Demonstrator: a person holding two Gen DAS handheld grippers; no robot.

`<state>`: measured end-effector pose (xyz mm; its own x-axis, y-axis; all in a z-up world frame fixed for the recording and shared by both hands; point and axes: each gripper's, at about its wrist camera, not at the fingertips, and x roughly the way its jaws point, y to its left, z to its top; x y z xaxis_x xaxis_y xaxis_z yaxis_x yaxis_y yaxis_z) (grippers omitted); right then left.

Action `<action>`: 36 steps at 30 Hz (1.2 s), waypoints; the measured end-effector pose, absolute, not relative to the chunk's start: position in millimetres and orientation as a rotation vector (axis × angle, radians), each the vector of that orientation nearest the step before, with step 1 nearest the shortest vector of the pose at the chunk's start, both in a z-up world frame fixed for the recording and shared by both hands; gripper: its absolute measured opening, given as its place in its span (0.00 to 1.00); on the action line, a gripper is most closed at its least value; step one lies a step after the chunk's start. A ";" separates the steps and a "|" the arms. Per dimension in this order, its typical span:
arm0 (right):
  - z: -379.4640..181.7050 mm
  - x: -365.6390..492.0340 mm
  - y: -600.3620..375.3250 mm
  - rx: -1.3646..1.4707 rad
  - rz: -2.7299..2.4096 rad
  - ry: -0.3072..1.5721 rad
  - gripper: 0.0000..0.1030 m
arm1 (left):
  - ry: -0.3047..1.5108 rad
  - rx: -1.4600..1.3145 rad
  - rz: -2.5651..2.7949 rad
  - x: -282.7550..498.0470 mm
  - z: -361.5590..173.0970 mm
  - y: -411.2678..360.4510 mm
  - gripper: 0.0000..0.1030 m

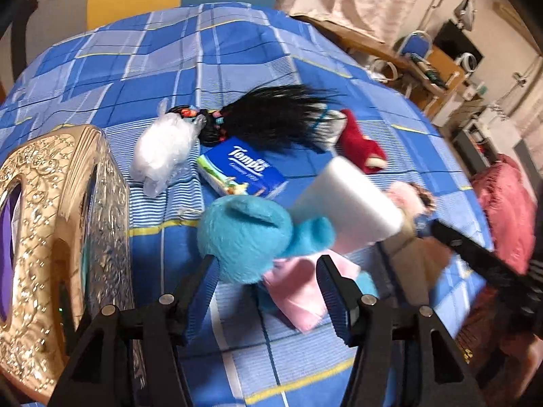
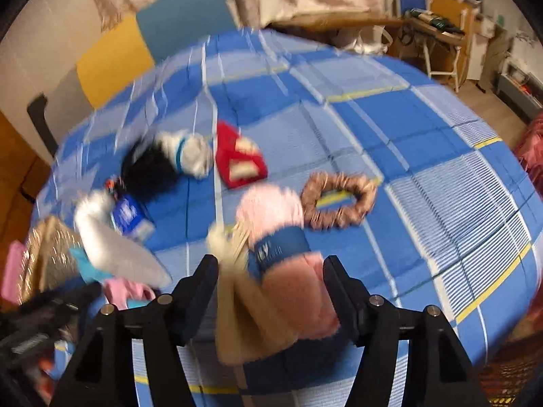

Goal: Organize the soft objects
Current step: 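Grasp the pink dishcloth roll with the right gripper while the left grasps the blue plush bear, then carry the bear in the left gripper while the right carries the dishcloth to the gold tray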

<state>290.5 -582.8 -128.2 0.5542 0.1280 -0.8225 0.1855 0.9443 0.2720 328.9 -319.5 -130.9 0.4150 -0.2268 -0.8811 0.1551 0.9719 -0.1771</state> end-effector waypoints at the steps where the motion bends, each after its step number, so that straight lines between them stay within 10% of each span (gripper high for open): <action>1: -129.8 292.4 -585.5 0.360 -0.048 0.988 0.63 | 1.119 -0.059 -0.236 331.4 -134.1 -322.5 0.59; 10: -168.9 324.2 -555.9 0.158 -0.112 1.158 0.58 | 1.044 -0.089 -0.316 332.3 -145.1 -323.8 0.59; 13: -161.4 318.3 -557.8 0.168 -0.110 1.132 0.41 | 1.073 -0.201 -0.332 334.9 -148.8 -310.3 0.61; 26: -144.1 306.1 -573.1 0.326 -0.095 1.035 0.41 | 1.214 -0.543 -0.378 351.0 -176.8 -310.7 0.60; 30: -142.1 306.9 -572.5 0.316 -0.096 1.021 0.41 | 1.224 -0.496 -0.410 346.4 -173.7 -317.9 0.35; 36: -139.7 305.0 -574.3 0.321 -0.100 1.000 0.41 | 1.175 -0.492 -0.438 330.8 -154.4 -310.2 0.29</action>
<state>305.0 -574.3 -139.7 0.5398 0.0639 -0.8394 0.2287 0.9485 0.2192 330.8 -310.2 -154.4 0.3254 -0.5648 -0.7584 0.0692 0.8141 -0.5766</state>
